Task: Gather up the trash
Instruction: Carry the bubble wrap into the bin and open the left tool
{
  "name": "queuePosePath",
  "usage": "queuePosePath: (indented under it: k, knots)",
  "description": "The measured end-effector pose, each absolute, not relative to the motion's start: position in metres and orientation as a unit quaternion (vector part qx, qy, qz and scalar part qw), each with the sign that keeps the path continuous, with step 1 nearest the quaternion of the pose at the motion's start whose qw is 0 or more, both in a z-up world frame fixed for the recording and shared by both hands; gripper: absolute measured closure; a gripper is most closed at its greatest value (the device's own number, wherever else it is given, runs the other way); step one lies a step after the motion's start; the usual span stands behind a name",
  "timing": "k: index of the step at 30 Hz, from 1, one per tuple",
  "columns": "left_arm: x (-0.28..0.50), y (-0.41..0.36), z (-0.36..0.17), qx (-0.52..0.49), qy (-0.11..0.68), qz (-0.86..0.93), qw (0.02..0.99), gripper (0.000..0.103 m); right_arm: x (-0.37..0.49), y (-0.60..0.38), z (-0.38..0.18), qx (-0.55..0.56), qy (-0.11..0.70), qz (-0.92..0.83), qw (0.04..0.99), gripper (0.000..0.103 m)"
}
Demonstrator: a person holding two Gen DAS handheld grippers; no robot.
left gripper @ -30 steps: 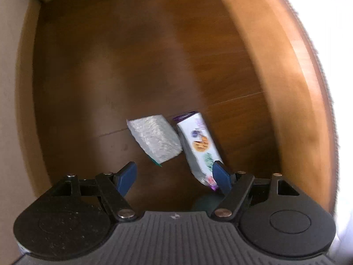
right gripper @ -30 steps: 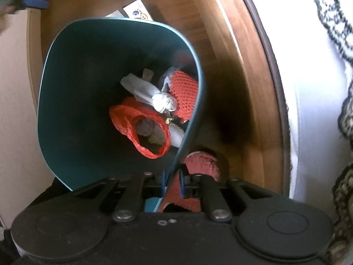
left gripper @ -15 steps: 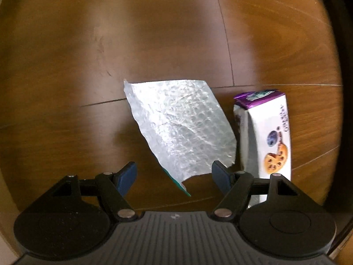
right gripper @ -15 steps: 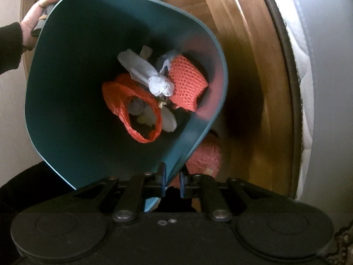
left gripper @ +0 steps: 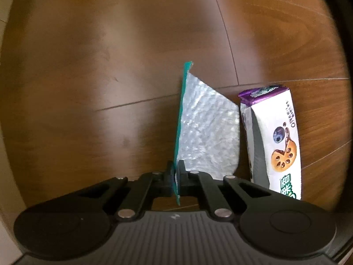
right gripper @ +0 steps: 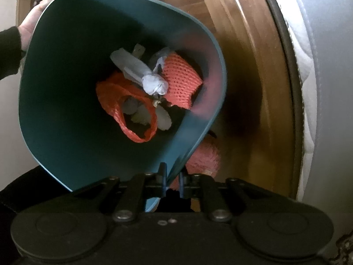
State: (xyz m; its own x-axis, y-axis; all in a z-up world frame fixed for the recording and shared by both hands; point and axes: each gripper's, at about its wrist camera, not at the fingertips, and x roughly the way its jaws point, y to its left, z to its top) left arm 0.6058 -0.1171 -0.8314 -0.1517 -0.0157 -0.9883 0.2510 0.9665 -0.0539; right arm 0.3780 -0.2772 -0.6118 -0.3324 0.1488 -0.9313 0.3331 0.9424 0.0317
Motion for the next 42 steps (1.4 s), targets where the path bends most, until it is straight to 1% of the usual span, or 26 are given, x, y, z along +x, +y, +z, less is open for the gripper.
queuePosePath:
  k: [3, 7, 11, 16, 24, 27, 30, 32, 35, 37, 42]
  knots:
    - [0.602, -0.113, -0.811, 0.082, 0.747, -0.1, 0.652, 0.102, 0.377, -0.277, -0.613, 0.136, 0.808, -0.092, 0.565, 0.095]
    - [0.597, -0.101, -0.769, 0.083, 0.74, -0.1, 0.66, 0.102, 0.373, -0.279, -0.614, 0.13, 0.803, -0.108, 0.571, 0.095]
    - [0.603, -0.088, -0.716, 0.076, 0.734, -0.102, 0.667, 0.102, 0.368, -0.277, -0.613, 0.124, 0.802, -0.118, 0.573, 0.095]
    - [0.603, -0.074, -0.633, 0.064, 0.719, -0.126, 0.68, 0.102, 0.369, -0.275, -0.613, 0.122, 0.801, -0.122, 0.573, 0.096]
    - [0.556, -0.07, -0.514, 0.091, 0.696, -0.212, 0.68, 0.102, 0.373, -0.273, -0.602, 0.132, 0.792, -0.118, 0.585, 0.098]
    - [0.527, -0.076, -0.487, 0.117, 0.692, -0.25, 0.668, 0.102, 0.376, -0.272, -0.598, 0.134, 0.788, -0.118, 0.589, 0.097]
    - [0.495, -0.087, -0.475, 0.143, 0.699, -0.29, 0.638, 0.102, 0.379, -0.27, -0.592, 0.133, 0.786, -0.115, 0.593, 0.097]
    - [0.475, -0.096, -0.478, 0.157, 0.709, -0.309, 0.615, 0.102, 0.38, -0.27, -0.591, 0.135, 0.784, -0.116, 0.595, 0.097]
    - [0.452, -0.105, -0.496, 0.161, 0.728, -0.32, 0.585, 0.102, 0.38, -0.271, -0.589, 0.134, 0.783, -0.117, 0.595, 0.097]
    - [0.445, -0.116, -0.512, 0.169, 0.726, -0.321, 0.584, 0.102, 0.378, -0.272, -0.588, 0.135, 0.783, -0.115, 0.597, 0.096]
    - [0.437, -0.123, -0.549, 0.167, 0.755, -0.299, 0.56, 0.102, 0.37, -0.275, -0.592, 0.139, 0.783, -0.116, 0.595, 0.096]
